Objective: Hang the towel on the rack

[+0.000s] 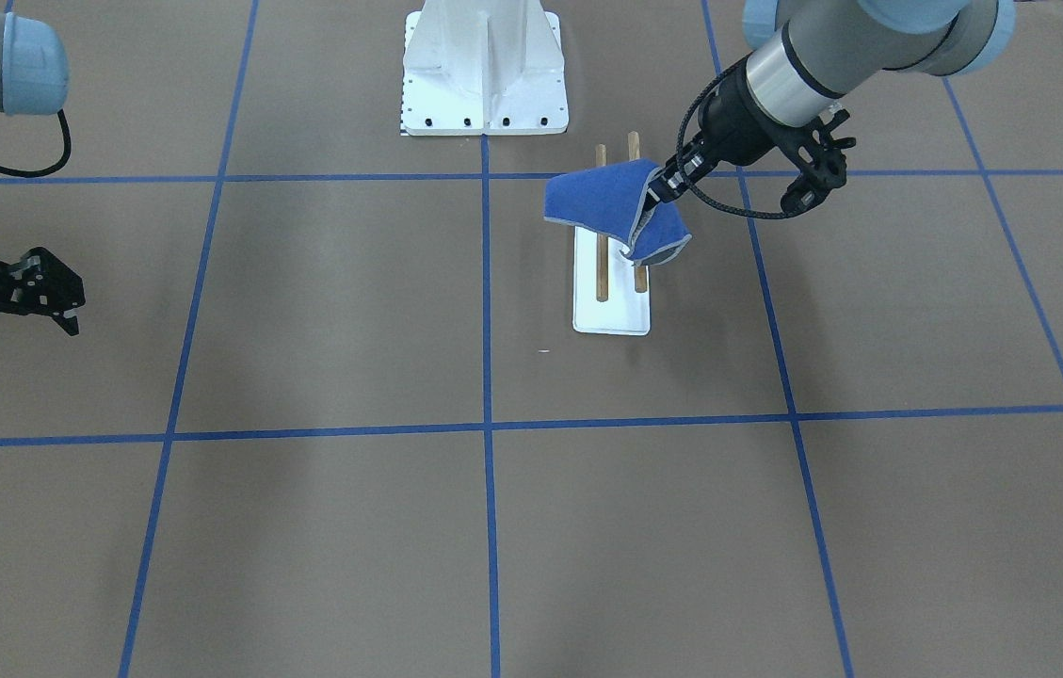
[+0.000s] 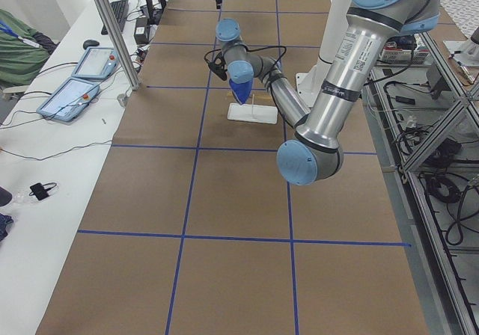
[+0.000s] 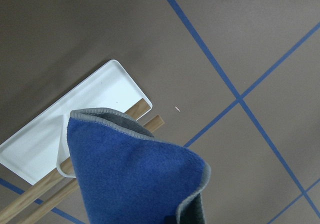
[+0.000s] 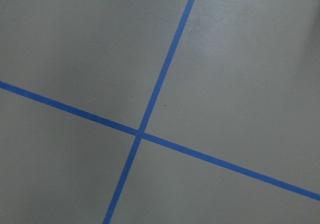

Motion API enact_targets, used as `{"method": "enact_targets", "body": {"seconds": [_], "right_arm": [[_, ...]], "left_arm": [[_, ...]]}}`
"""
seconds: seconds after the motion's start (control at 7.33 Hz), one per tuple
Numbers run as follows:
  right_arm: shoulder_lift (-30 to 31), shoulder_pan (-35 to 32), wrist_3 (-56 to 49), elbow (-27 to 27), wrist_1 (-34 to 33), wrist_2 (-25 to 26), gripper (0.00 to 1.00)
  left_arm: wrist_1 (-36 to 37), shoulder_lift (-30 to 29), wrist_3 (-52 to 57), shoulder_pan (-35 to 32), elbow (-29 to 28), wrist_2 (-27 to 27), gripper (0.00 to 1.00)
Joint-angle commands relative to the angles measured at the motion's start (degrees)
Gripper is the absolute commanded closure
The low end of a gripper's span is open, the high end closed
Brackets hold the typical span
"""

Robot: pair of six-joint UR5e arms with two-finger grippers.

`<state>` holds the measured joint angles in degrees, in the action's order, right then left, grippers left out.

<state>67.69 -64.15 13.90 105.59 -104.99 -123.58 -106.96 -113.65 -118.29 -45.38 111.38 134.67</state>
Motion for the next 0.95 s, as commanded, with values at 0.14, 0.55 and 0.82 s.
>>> {"method": "enact_targets", "body": {"seconds": [0.14, 0.55, 0.82], "right_arm": [[1.74, -2.38, -4.23, -0.64, 0.04, -1.39, 0.00], [1.74, -2.64, -4.32, -0.73, 0.04, -1.48, 0.00], [1.74, -3.00, -4.24, -0.73, 0.04, -1.66, 0.00]], "left_arm": [[0.35, 1.07, 0.08, 4.51, -0.46, -5.82, 1.00], [0.35, 0.98, 1.22, 3.45, -1.95, -5.82, 0.20], [0.44, 0.89, 4.02, 0.83, -2.04, -5.73, 0.03]]}}
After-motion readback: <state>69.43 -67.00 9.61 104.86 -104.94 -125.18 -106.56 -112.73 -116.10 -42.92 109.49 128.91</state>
